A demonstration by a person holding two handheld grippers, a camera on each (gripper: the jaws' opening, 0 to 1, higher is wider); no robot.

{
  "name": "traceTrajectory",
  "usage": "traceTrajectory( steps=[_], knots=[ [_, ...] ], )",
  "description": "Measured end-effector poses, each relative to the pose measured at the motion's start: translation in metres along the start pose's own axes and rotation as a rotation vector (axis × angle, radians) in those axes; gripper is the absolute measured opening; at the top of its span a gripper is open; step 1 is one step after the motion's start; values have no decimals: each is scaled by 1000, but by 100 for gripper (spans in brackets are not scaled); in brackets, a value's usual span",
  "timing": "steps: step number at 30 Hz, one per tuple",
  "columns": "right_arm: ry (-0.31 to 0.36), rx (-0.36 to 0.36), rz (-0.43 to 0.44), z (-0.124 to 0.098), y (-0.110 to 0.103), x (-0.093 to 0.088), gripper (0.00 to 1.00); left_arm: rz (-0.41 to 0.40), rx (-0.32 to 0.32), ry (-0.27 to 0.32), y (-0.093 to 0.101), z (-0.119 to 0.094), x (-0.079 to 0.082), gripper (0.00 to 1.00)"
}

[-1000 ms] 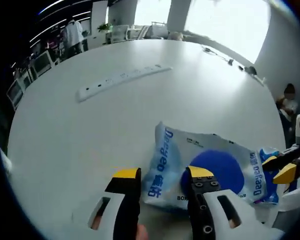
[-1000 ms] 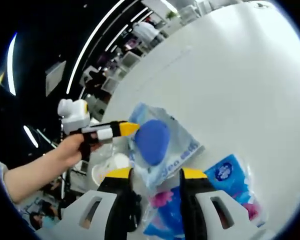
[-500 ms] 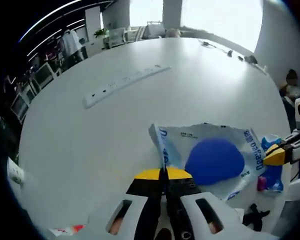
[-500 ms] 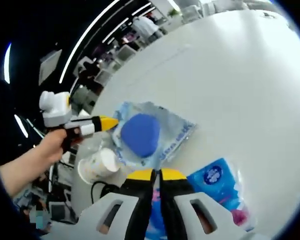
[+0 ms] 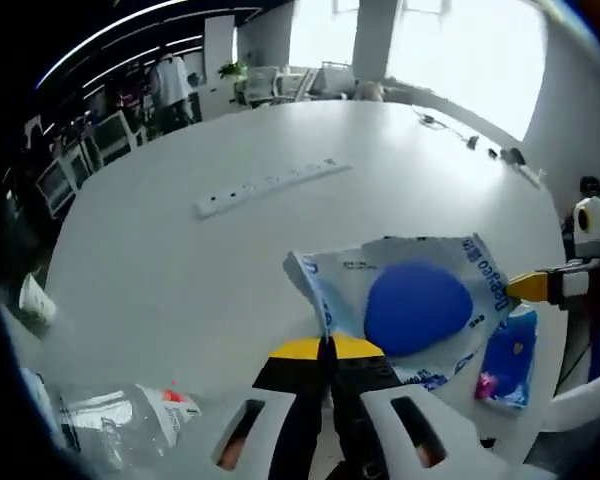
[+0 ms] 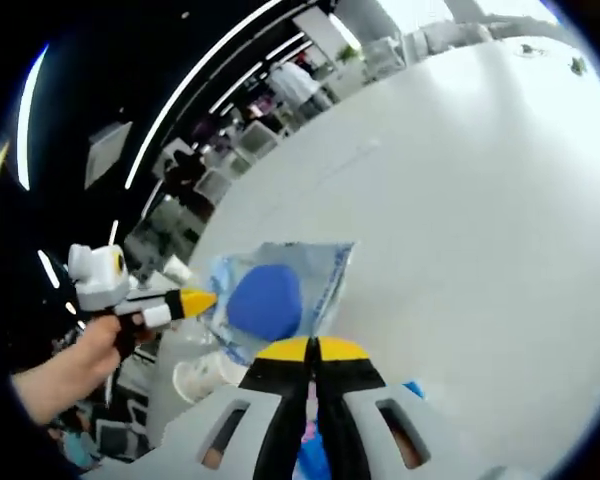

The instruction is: Arrange the tabletop items into an orderly group along one side of the table until the central work area is clear of visible clutter.

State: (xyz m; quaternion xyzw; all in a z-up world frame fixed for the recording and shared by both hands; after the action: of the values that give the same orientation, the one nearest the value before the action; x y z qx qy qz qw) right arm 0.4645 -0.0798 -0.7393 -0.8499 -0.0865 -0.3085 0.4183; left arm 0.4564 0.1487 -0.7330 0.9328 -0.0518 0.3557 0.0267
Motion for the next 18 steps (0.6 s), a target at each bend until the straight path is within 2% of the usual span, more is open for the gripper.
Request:
traceTrajectory(
  steps=[2, 7, 10, 18],
  knots=[
    [-1, 3, -34, -3, 0, 6, 0, -6, 5, 8, 4, -6, 0, 0],
    [17, 10, -35, -8, 5, 18, 0, -38, 32, 48, 15, -23, 7, 0],
    [14, 20, -55, -12, 10, 23, 0, -26, 51, 67, 24, -30, 11, 0],
    [35, 36, -56, -14, 18, 43, 0, -65, 63, 61, 36, -31, 6, 0]
  ],
)
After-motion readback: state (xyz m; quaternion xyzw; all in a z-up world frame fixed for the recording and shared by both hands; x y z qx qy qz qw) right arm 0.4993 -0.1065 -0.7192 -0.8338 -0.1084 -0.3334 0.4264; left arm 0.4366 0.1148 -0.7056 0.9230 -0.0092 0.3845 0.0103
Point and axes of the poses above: the point that each gripper's makers call its tool centre point, and the gripper's own axes: z roughly forward along the fingers, y roughly to its right, x roughly out of its top, the point moved 5 cm from there along -z, roughly backward along the fingers, and after that the axes turned 8 degrees about x, right-handed, at the moved point
